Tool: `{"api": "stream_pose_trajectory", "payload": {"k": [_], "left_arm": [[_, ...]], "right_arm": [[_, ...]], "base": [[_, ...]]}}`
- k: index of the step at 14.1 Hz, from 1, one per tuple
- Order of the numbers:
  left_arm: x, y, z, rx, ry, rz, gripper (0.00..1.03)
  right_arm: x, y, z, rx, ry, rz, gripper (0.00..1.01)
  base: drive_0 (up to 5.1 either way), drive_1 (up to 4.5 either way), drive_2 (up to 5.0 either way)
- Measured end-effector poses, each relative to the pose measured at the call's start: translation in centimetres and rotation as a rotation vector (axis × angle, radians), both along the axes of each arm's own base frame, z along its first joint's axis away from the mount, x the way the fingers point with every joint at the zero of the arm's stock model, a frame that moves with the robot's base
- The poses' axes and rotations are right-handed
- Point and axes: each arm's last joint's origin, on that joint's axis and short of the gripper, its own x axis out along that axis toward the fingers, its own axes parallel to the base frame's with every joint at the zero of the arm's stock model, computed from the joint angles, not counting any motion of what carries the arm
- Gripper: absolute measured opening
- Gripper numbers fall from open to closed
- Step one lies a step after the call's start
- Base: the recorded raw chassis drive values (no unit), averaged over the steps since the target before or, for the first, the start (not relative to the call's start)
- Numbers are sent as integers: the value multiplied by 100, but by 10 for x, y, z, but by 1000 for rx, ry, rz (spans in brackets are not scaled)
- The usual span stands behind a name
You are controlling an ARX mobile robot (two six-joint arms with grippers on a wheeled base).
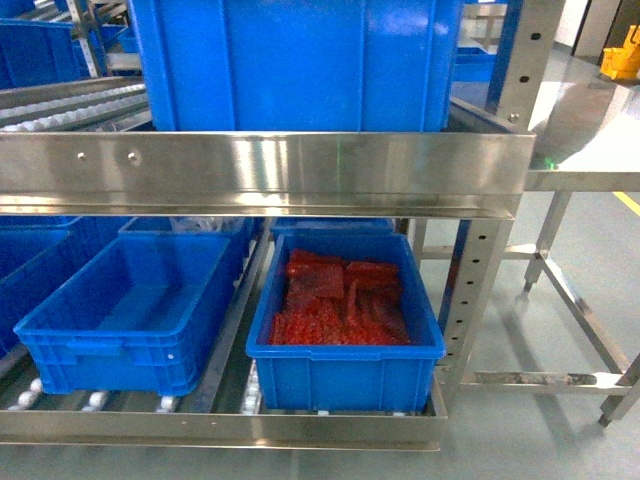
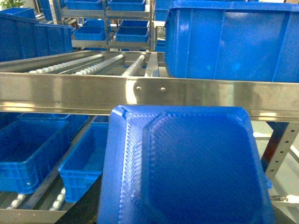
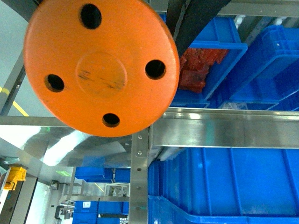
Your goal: Sort blue parts and orange caps into right shelf containers
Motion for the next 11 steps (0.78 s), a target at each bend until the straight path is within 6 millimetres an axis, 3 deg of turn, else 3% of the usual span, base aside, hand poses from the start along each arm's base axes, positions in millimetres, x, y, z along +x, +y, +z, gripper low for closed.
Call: {"api": "stream_pose_trajectory", "payload": {"k": [11], "left_arm": [[0,0,0,0,2,0,43]], "right_arm": [[0,0,0,0,2,0,42]], "base": [[-513,232,232]]}}
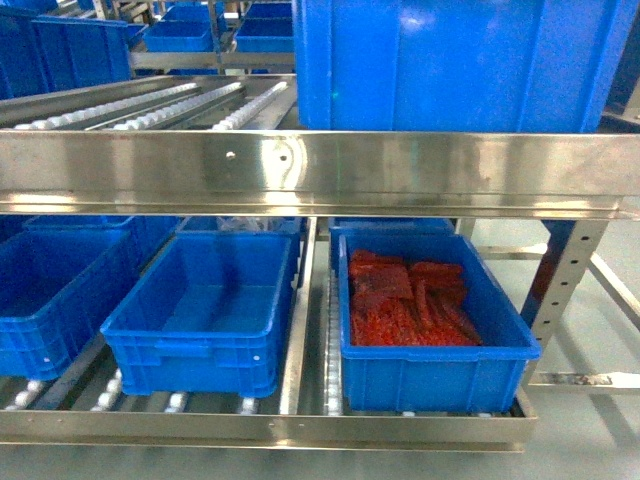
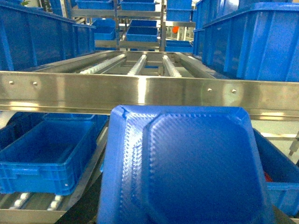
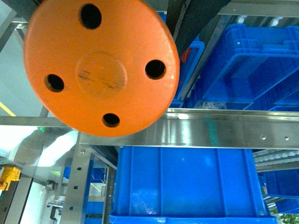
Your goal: Sort blue parts and orange caps into right shelf containers
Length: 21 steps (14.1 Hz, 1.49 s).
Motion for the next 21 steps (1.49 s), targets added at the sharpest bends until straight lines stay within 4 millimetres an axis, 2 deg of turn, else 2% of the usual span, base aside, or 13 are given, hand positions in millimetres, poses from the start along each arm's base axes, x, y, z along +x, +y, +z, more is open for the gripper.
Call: {"api": "stream_pose_trajectory", "payload": {"k": [21], "left_arm": [[0,0,0,0,0,0,43]], "right_arm": [[0,0,0,0,-2,0,42]], "base": [[-495,250,250]]}}
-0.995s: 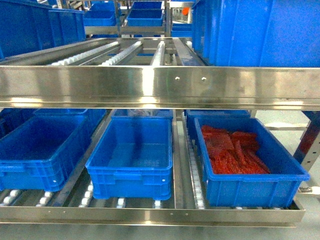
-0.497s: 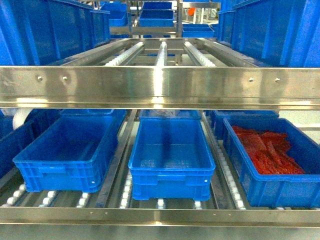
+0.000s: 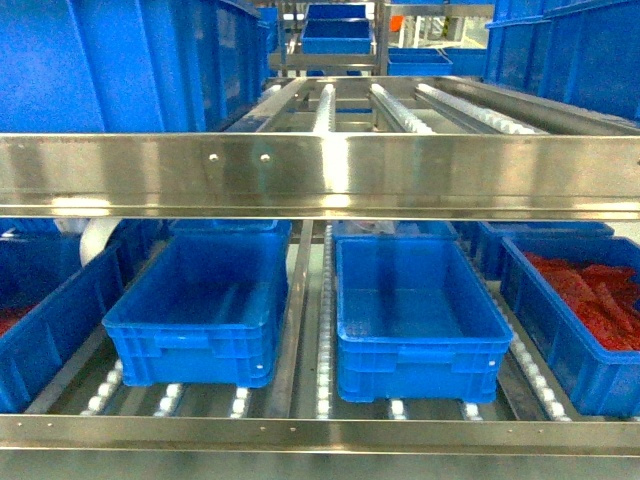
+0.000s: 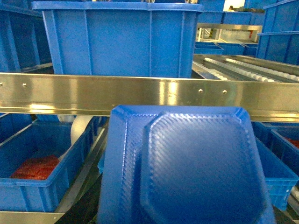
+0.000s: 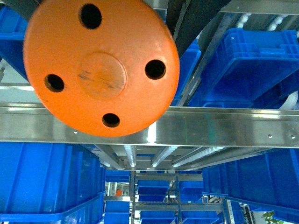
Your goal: Sort blue parts and orange caps into right shelf containers
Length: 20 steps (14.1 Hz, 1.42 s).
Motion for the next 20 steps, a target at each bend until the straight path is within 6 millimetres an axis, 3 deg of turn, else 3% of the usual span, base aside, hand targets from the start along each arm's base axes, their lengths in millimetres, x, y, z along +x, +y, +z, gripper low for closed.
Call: {"api": "stream_pose_trajectory", "payload": {"k": [2,20], "left_arm": [[0,0,0,0,0,1,43],[0,0,0,0,-2,-1,43]], "right_arm": [[0,0,0,0,0,0,42],[0,0,0,0,0,0,42]], "base": [[-502,243,243],[0,0,0]]}}
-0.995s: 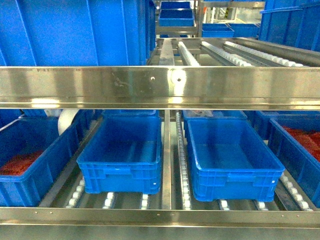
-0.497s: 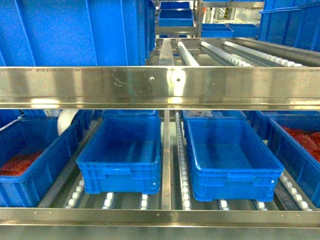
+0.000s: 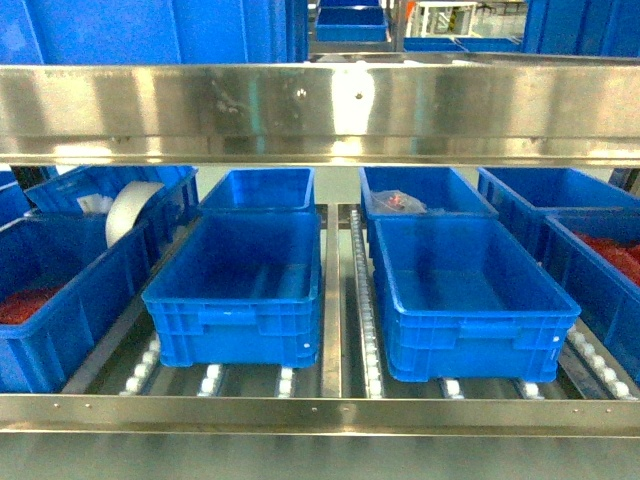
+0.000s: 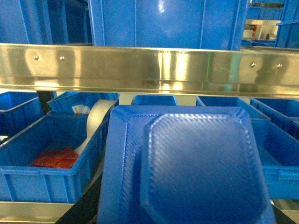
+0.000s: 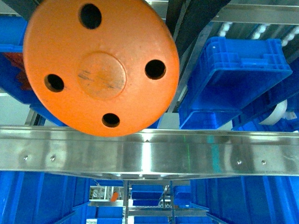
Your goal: Sort blue parts and orange caps into right shelf containers
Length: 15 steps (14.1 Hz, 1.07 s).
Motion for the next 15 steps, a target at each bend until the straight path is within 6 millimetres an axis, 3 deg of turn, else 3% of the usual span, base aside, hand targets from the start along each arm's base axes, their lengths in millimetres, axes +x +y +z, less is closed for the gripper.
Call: {"api": "stream_pose_trajectory", "payload": {"k": [15], "left_arm": [[0,0,0,0,2,0,43]], "right_arm": [[0,0,0,-2,2,0,42]], "base": [[0,0,0]]}}
